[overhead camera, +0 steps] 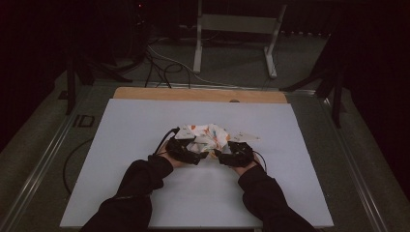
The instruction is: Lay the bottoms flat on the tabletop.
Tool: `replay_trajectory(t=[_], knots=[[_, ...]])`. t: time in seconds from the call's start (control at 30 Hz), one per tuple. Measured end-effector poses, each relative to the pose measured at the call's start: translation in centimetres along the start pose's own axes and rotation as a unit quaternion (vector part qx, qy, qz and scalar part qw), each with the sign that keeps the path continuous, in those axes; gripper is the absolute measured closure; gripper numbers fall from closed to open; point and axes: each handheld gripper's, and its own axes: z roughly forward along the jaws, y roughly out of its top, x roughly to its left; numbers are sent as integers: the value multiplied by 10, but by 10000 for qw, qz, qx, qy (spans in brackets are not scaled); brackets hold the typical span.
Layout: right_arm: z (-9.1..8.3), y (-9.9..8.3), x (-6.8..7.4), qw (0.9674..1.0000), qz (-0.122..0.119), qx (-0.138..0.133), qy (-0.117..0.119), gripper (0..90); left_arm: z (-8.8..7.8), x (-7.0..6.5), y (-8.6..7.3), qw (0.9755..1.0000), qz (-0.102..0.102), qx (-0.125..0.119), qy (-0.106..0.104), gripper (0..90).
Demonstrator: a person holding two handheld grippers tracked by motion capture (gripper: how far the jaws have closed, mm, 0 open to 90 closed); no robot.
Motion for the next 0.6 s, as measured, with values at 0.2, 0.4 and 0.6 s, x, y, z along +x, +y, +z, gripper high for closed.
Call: replay_trajectory(t=[0.2, 0.4, 0.6], knots=[[7, -7, 1, 9995, -5, 261, -149, 460, 14, 1, -2, 9997, 67, 252, -39, 491], [14, -10, -1, 9986, -56, 521, 1, 613, 13, 6, -5, 9996, -32, 262, 57, 740], [19, -12, 0, 9976, -29, 688, 90, 730, 11, 7, -7, 9994, -77, 335, 7, 831]])
